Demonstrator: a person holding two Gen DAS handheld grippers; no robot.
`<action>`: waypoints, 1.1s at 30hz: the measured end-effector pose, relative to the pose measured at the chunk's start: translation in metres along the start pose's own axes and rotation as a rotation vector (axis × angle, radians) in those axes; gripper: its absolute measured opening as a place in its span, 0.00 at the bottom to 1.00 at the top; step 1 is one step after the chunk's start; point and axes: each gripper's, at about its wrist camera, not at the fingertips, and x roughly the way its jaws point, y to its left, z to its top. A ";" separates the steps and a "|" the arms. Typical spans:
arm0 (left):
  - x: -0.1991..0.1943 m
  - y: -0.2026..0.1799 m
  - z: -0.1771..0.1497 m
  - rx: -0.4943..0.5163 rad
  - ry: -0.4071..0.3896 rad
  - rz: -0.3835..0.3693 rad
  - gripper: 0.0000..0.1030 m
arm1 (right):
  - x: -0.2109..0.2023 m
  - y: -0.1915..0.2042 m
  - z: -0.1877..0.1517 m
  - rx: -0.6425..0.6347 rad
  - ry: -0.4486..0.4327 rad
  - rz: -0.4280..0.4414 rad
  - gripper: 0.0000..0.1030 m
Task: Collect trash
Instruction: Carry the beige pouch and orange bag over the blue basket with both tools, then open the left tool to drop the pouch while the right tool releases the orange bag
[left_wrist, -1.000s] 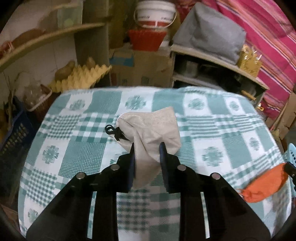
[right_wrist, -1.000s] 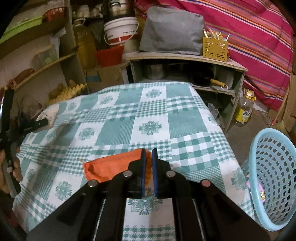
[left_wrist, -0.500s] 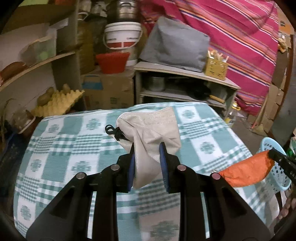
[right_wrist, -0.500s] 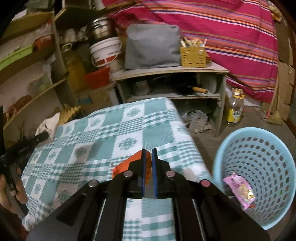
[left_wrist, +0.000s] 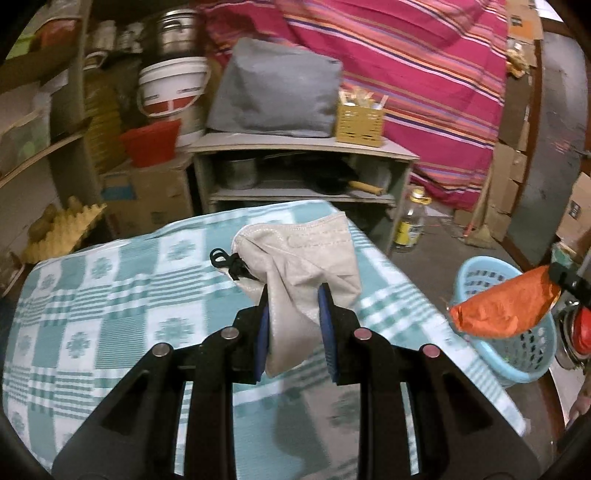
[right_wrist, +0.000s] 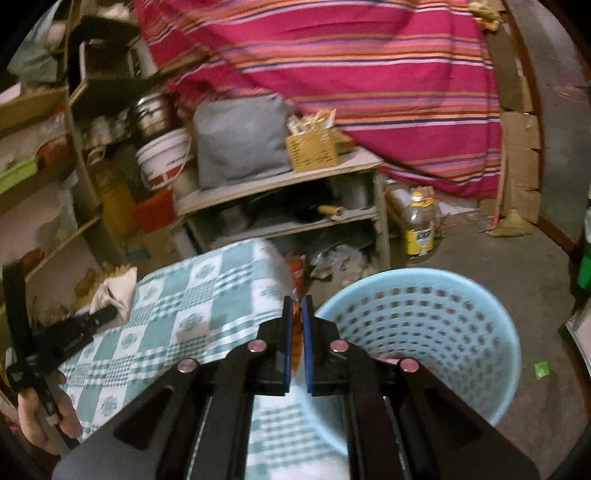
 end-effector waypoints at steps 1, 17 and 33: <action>0.001 -0.009 0.000 0.007 0.000 -0.012 0.23 | -0.004 -0.008 0.002 0.012 -0.009 -0.006 0.05; 0.012 -0.121 -0.008 0.096 0.023 -0.164 0.23 | -0.016 -0.102 0.001 0.100 0.013 -0.125 0.06; 0.039 -0.201 -0.026 0.177 0.075 -0.254 0.24 | -0.015 -0.137 -0.007 0.035 0.052 -0.340 0.67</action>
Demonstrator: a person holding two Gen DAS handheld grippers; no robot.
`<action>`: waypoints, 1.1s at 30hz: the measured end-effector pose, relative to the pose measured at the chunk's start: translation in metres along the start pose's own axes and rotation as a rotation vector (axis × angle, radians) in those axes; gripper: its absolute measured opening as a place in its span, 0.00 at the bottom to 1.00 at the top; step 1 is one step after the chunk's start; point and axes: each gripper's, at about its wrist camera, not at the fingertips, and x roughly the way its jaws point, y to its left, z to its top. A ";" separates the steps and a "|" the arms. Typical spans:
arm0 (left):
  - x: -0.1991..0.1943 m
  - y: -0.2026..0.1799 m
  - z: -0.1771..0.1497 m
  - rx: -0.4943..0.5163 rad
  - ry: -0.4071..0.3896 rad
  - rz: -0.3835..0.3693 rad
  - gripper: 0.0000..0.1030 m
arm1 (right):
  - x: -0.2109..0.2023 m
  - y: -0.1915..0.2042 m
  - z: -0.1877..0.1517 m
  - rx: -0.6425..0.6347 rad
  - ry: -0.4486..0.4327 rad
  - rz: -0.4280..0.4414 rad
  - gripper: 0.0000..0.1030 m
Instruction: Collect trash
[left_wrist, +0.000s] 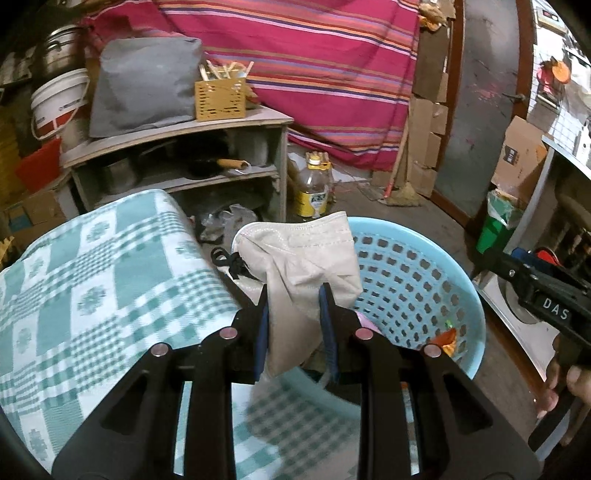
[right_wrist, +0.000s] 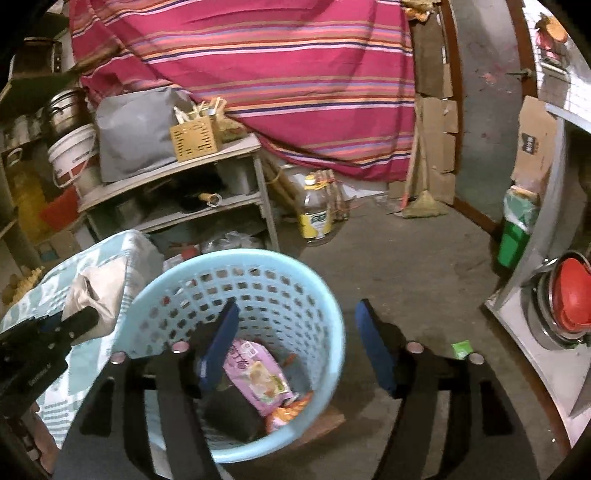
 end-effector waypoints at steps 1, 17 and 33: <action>0.003 -0.005 0.000 0.008 0.003 -0.004 0.24 | 0.000 -0.002 0.001 0.000 -0.002 -0.006 0.68; 0.009 -0.011 -0.009 0.009 -0.010 0.058 0.88 | 0.004 -0.016 -0.001 0.047 0.014 -0.010 0.75; -0.085 0.083 -0.021 -0.127 -0.143 0.212 0.95 | -0.007 0.068 -0.011 -0.056 0.014 0.063 0.94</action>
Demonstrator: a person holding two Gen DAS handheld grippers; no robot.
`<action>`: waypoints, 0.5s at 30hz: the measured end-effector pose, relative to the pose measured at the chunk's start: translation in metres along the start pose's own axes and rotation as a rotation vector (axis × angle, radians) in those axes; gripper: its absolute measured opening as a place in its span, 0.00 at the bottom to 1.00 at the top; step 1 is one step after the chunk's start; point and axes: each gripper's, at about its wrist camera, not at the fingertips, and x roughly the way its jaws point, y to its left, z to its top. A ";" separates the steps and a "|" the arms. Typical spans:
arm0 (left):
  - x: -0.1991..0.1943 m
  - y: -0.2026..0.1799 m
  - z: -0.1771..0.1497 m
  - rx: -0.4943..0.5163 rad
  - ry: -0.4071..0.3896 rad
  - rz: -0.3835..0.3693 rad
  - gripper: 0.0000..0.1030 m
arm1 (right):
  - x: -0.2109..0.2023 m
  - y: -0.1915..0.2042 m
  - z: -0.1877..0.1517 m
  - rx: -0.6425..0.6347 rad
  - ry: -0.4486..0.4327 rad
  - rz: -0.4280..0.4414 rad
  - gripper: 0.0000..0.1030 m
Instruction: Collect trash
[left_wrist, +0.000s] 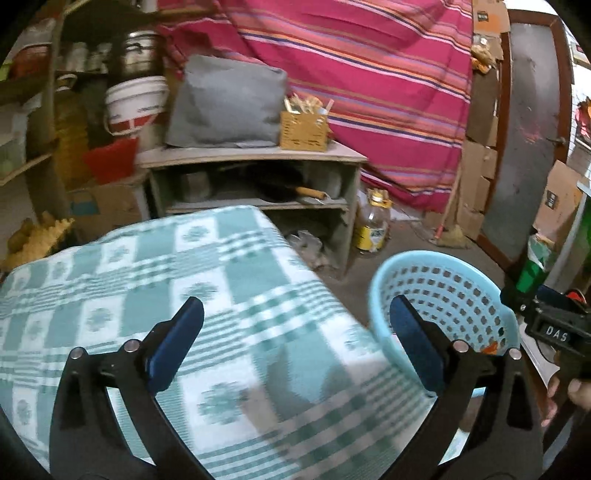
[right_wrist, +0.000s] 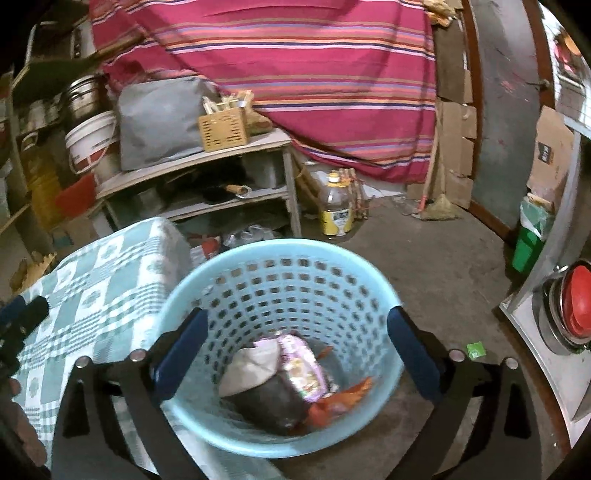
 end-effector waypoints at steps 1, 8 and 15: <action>-0.007 0.006 -0.001 0.001 -0.008 0.009 0.95 | -0.002 0.007 -0.001 -0.009 -0.003 0.008 0.94; -0.049 0.055 -0.014 -0.016 -0.043 0.111 0.95 | -0.021 0.072 -0.016 -0.097 -0.042 0.074 0.95; -0.092 0.104 -0.032 -0.031 -0.069 0.228 0.95 | -0.039 0.147 -0.024 -0.197 -0.085 0.213 0.95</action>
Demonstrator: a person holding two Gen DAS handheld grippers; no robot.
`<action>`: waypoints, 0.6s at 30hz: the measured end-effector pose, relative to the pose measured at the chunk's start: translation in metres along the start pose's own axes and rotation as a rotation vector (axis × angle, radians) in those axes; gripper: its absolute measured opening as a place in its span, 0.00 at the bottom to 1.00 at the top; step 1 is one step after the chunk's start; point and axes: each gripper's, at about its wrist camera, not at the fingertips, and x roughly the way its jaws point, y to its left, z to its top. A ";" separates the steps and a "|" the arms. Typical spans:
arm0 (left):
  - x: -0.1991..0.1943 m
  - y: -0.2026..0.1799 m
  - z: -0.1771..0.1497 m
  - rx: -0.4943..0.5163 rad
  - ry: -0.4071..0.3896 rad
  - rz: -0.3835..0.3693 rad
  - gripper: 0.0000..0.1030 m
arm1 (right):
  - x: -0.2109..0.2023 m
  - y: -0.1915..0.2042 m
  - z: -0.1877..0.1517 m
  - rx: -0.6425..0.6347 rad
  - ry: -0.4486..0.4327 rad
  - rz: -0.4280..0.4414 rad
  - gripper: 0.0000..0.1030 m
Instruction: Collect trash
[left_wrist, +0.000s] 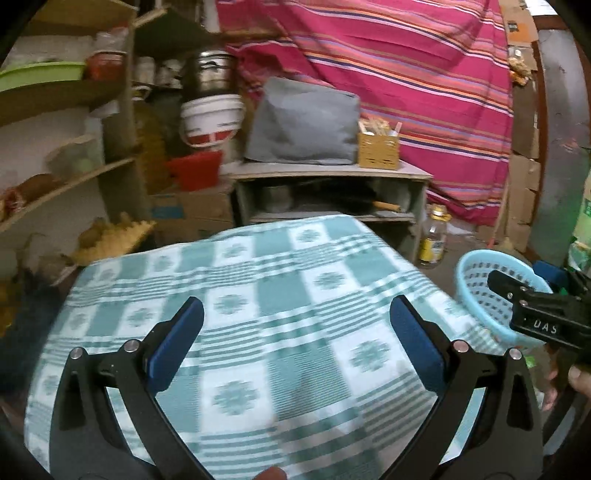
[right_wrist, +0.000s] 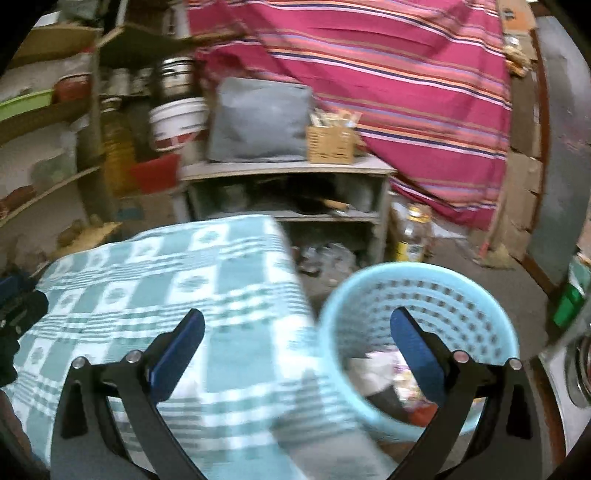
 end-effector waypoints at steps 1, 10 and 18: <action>-0.004 0.007 -0.002 -0.011 -0.006 0.017 0.95 | -0.001 0.008 0.001 -0.006 -0.004 0.018 0.95; -0.030 0.051 -0.019 -0.058 -0.018 0.101 0.95 | -0.029 0.068 -0.007 -0.093 -0.017 0.113 0.95; -0.054 0.071 -0.040 -0.081 -0.021 0.099 0.95 | -0.064 0.085 -0.022 -0.100 -0.022 0.143 0.95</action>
